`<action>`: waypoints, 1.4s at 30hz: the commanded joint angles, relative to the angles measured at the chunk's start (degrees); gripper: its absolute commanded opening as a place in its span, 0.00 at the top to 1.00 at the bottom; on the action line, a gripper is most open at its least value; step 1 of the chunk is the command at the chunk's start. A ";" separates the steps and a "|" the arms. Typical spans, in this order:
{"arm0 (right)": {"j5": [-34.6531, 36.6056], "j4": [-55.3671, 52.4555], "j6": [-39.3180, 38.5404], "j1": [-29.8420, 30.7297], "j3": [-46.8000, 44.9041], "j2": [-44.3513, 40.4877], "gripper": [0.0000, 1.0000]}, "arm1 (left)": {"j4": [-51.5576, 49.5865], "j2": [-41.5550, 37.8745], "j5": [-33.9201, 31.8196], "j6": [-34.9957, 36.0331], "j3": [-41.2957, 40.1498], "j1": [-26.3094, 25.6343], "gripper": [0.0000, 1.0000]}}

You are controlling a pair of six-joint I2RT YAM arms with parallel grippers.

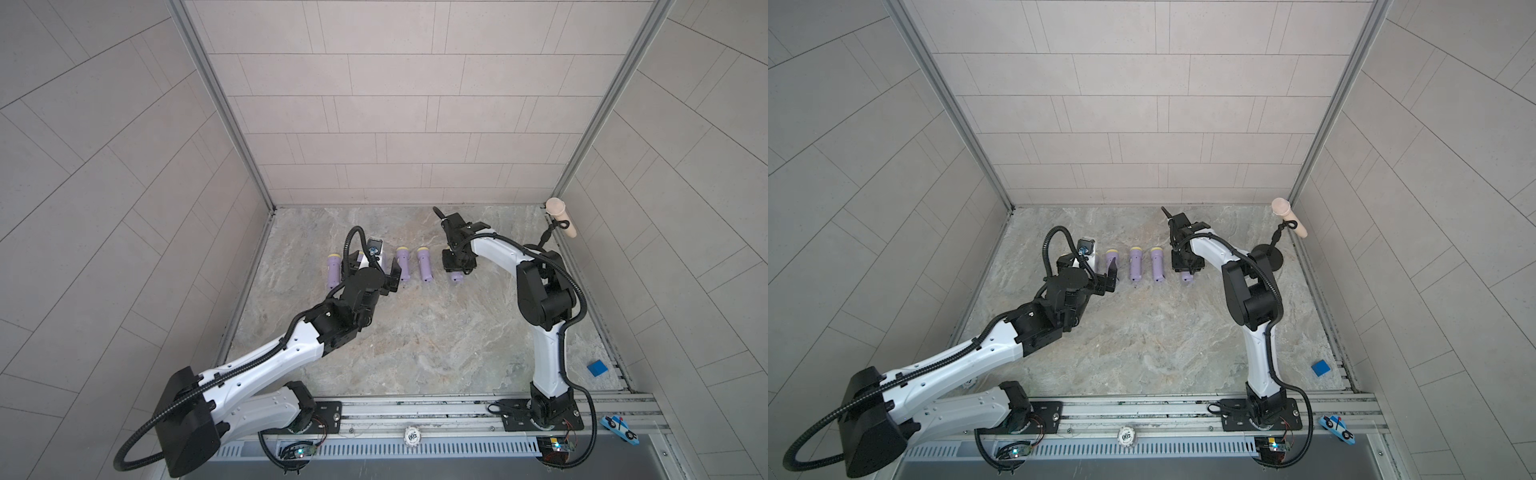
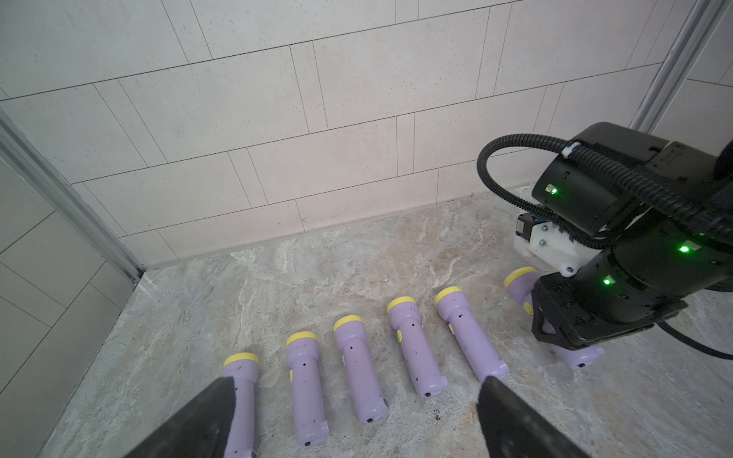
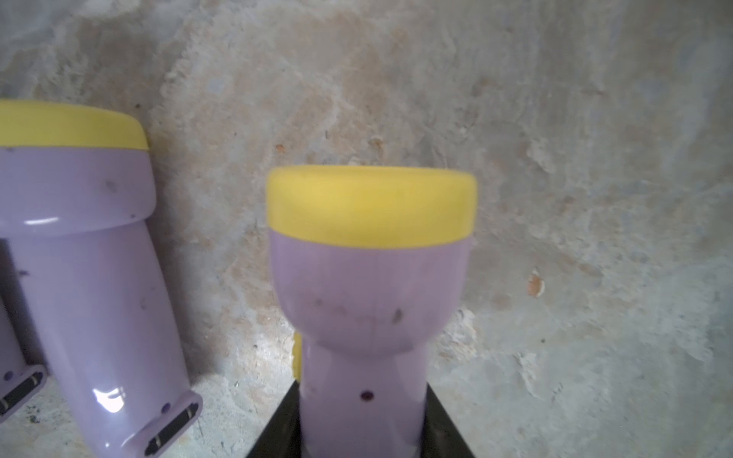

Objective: Close the plug at the bottom of the flashlight
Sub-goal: Place the flashlight at the center of the board.

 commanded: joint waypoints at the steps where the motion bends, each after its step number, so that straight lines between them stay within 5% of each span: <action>1: 0.86 0.23 -0.78 0.34 1.68 0.92 1.00 | -0.16 -0.33 -1.57 -1.18 -0.88 0.48 0.00; 42: -0.03 -0.58 1.68 1.31 7.85 7.21 1.00 | 0.40 1.11 -0.30 -1.41 -1.23 2.17 0.01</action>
